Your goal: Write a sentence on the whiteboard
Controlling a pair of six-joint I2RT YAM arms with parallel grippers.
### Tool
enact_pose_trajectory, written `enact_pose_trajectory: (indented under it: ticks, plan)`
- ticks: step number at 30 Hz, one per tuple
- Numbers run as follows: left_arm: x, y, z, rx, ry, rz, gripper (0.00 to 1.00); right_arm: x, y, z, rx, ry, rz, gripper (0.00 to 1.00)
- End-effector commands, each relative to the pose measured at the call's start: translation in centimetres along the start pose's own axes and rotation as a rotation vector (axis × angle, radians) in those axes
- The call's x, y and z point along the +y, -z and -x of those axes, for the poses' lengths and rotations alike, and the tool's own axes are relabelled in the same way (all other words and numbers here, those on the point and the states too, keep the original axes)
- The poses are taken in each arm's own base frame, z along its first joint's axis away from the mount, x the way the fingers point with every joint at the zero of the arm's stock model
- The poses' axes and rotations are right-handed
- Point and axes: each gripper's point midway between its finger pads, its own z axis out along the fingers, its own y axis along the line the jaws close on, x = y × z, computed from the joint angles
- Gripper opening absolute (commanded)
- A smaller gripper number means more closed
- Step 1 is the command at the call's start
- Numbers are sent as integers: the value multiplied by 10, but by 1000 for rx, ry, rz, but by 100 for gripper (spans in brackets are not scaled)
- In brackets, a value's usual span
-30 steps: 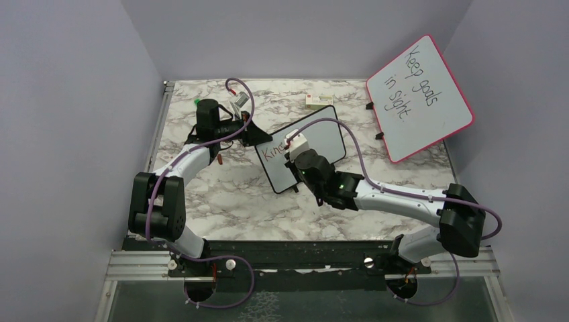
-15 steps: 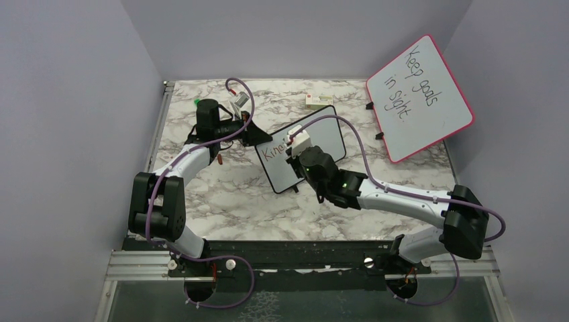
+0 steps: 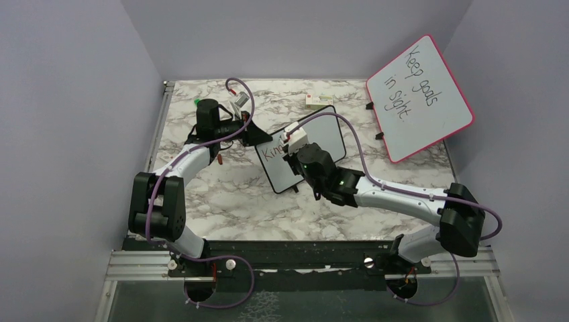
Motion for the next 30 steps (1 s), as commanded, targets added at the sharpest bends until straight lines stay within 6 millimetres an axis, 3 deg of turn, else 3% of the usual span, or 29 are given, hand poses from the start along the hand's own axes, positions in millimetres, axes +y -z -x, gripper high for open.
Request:
enact_pose_trajectory:
  ticks: [1,16,30]
  plan:
    - [-3,0,-6,28,20,-32,0,2,-8,13,-29,-14,10,1]
    - [-3,0,-6,27,19,-33,0,4,-4,-19,71,-8,21,1]
    - [-4,0,-6,27,17,-33,0,4,2,-36,116,-28,23,1]
